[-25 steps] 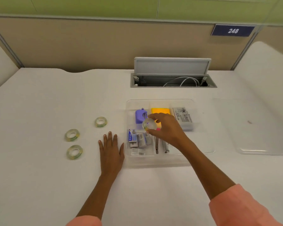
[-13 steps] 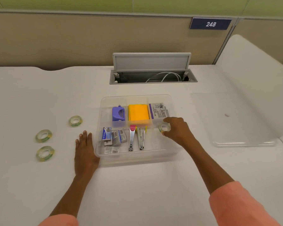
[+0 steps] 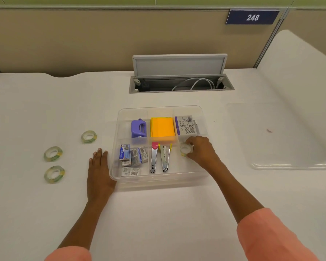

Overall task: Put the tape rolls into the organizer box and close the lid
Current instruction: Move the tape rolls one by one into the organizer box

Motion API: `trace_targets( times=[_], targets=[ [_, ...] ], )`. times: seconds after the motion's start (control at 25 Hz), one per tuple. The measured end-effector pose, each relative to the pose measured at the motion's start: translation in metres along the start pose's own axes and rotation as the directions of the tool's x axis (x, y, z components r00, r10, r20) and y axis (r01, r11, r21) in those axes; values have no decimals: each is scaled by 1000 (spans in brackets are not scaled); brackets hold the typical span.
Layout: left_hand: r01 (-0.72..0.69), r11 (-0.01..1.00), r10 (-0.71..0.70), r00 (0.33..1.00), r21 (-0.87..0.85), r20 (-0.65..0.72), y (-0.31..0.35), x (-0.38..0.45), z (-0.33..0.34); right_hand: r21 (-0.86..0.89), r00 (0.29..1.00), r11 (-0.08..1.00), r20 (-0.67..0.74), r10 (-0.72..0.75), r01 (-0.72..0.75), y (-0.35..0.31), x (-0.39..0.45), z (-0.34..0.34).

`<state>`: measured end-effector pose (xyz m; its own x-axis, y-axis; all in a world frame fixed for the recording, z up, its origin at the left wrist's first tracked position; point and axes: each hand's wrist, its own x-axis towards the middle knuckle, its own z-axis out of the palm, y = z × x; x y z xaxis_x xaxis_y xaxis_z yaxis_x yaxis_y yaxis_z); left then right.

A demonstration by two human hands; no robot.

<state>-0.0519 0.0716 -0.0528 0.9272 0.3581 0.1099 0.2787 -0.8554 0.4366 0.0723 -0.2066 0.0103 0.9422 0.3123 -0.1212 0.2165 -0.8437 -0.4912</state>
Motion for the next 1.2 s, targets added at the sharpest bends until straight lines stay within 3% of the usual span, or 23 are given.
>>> trace_targets(
  times=[0.36,0.6,0.84,1.04,1.2],
  targets=[
    [11,999,-11,1000,-39,0,2,0,-3,-80,998,997,-61,16,-21,-16,-2,-7],
    [-35,999,36,999,-25,2,-10,-3,-14,186,985,977,-156,-75,104,-81,8,-18],
    [84,994,-89,993,-68,-77,-34,2,-12,320,964,909,-72,-256,266,-170,31,35],
    [95,993,-103,989,-75,-103,-39,6,-7,89,907,911,95,-410,402,-222,64,89],
    [103,993,-110,987,-63,-116,-40,8,-5,-50,893,906,195,-405,421,-230,83,119]
  ],
)
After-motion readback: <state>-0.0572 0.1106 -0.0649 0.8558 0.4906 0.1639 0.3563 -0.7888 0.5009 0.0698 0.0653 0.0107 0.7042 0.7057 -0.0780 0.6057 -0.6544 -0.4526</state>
